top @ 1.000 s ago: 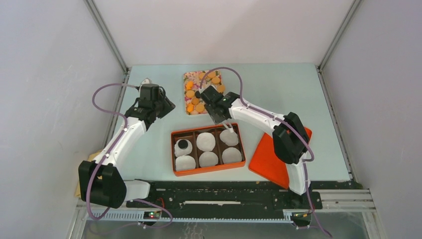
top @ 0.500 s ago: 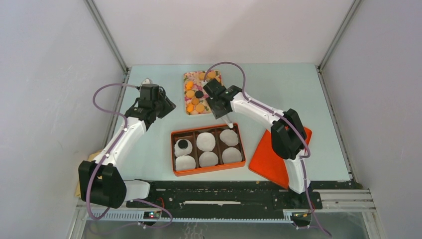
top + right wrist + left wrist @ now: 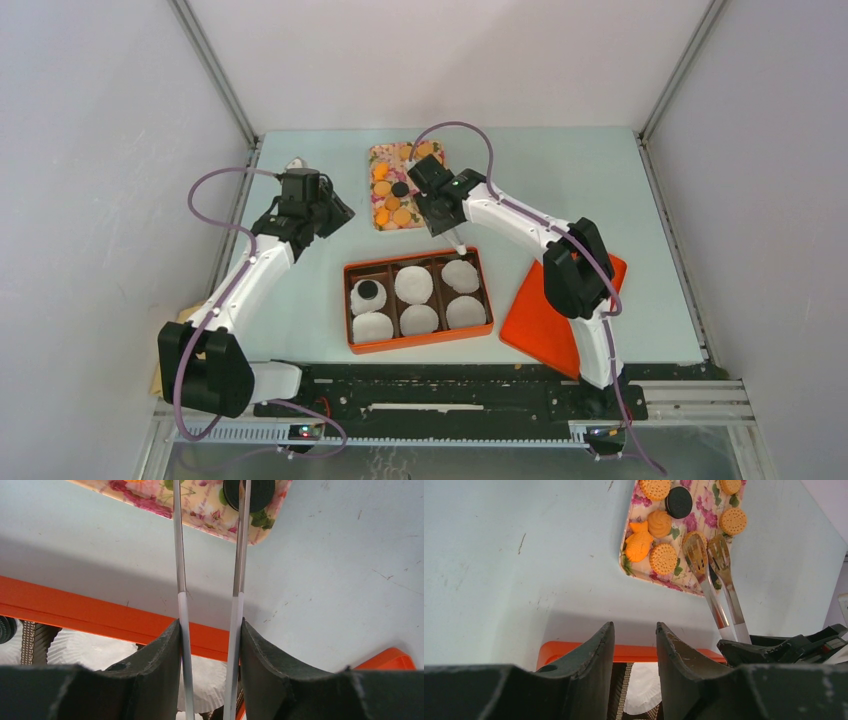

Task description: Pack the cookies

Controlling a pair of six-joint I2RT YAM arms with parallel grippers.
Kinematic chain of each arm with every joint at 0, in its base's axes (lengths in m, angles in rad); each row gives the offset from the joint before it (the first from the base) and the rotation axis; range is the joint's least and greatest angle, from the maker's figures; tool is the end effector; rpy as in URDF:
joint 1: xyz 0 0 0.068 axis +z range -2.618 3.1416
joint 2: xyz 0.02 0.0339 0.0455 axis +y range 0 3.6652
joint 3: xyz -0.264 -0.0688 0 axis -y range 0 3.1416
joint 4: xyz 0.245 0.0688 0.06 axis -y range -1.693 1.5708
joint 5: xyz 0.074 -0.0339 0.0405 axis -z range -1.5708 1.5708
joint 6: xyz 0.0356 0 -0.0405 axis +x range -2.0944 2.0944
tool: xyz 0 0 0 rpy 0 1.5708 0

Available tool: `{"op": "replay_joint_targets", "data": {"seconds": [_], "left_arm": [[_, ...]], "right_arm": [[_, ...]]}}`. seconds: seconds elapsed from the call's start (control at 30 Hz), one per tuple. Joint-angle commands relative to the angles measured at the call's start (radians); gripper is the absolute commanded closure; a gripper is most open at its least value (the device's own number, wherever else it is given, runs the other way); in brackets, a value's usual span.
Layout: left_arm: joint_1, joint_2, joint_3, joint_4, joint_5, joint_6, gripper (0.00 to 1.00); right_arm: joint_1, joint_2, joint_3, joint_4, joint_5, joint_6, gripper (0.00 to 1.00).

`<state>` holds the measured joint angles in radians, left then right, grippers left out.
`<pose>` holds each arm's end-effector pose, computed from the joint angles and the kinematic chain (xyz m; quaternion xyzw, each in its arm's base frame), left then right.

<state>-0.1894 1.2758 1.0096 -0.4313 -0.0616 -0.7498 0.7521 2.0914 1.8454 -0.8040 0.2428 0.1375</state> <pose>0.2748 -0.0504 0.2892 -0.2630 0.8668 -0.1664 0.3896 0.3400 0.3063 0.2469 -0.2604 0.9237 0.0043 0.2811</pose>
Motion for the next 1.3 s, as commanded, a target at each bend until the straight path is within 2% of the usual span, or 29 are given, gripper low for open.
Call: {"op": "replay_joint_targets", "data": {"seconds": [0.0, 0.1, 0.47, 0.63, 0.87, 1.03, 1.27], "left_arm": [[0.002, -0.011, -0.021, 0.008, 0.011, 0.012, 0.59], [0.005, -0.019, -0.019, 0.01, 0.003, 0.008, 0.59], [0.011, -0.019, -0.001, -0.007, -0.02, 0.008, 0.6], [0.028, 0.008, 0.075, -0.028, -0.027, 0.001, 0.59], [0.069, 0.045, 0.149, -0.051, -0.035, -0.025, 0.59], [0.07, -0.004, 0.094, -0.04, -0.026, -0.038, 0.59], [0.07, -0.068, 0.053, -0.043, -0.037, -0.031, 0.59]], "right_arm": [[0.002, -0.074, 0.037, 0.028, 0.021, 0.01, 0.72], [0.006, -0.122, 0.012, 0.038, 0.01, 0.008, 0.77], [0.078, -0.322, -0.122, 0.047, 0.023, -0.009, 0.8], [0.184, -0.442, -0.183, -0.031, -0.011, -0.02, 0.81], [0.398, -0.597, -0.324, -0.045, -0.175, 0.018, 0.81], [0.479, -0.595, -0.365, -0.049, -0.212, 0.044, 0.81], [0.509, -0.524, -0.388, -0.031, -0.272, 0.053, 0.81]]}}
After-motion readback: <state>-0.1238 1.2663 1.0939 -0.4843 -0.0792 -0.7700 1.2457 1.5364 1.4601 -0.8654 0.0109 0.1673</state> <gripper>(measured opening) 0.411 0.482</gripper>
